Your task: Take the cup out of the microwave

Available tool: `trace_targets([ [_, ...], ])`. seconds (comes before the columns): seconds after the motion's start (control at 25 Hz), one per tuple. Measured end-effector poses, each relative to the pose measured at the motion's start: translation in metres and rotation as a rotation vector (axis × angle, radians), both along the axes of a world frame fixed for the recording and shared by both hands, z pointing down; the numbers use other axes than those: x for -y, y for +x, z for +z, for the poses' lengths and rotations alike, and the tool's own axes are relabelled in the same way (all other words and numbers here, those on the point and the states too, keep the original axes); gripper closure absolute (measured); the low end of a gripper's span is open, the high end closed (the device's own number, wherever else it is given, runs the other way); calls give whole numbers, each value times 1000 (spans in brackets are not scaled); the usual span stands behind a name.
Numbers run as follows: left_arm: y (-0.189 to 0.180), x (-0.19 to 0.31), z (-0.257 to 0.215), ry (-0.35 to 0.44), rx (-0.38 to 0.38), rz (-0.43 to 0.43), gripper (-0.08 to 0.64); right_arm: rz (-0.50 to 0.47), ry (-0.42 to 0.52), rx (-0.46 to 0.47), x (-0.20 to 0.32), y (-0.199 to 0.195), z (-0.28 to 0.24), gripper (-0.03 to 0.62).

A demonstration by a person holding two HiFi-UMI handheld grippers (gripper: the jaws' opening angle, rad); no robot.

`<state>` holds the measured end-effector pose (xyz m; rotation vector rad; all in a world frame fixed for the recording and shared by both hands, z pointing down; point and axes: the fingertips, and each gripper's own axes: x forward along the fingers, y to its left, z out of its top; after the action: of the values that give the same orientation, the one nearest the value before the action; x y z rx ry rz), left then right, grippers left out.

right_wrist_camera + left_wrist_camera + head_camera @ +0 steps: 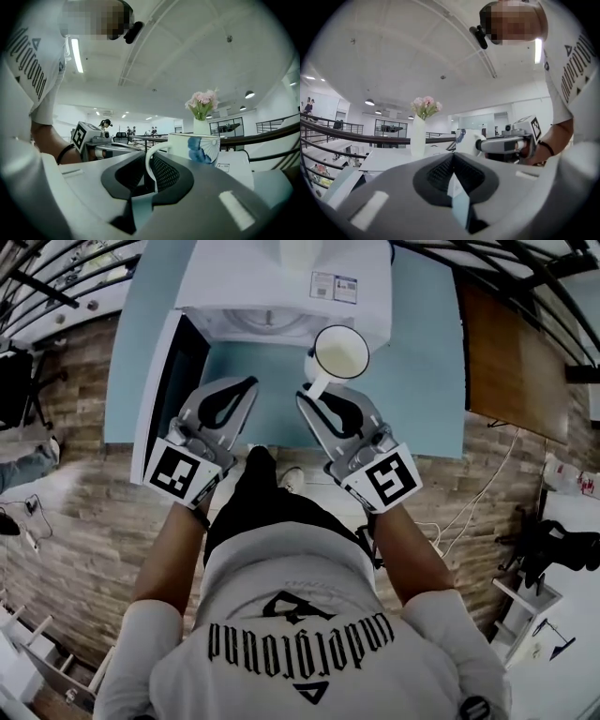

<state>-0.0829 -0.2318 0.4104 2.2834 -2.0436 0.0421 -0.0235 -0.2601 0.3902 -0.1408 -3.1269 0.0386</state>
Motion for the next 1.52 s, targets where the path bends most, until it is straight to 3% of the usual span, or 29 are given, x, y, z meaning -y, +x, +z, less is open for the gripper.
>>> trace_targets([
  [0.28, 2, -5, -38, 47, 53, 54, 509, 34, 19, 10, 2, 17, -36, 545],
  [0.56, 33, 0, -84, 95, 52, 124, 509, 70, 33, 40, 15, 44, -64, 545],
  [0.92, 37, -14, -108, 98, 64, 97, 509, 81, 44, 71, 21, 59, -82, 545],
  [1.52, 15, -95, -122, 90, 88, 183, 509, 168, 82, 81, -46, 52, -102, 545],
])
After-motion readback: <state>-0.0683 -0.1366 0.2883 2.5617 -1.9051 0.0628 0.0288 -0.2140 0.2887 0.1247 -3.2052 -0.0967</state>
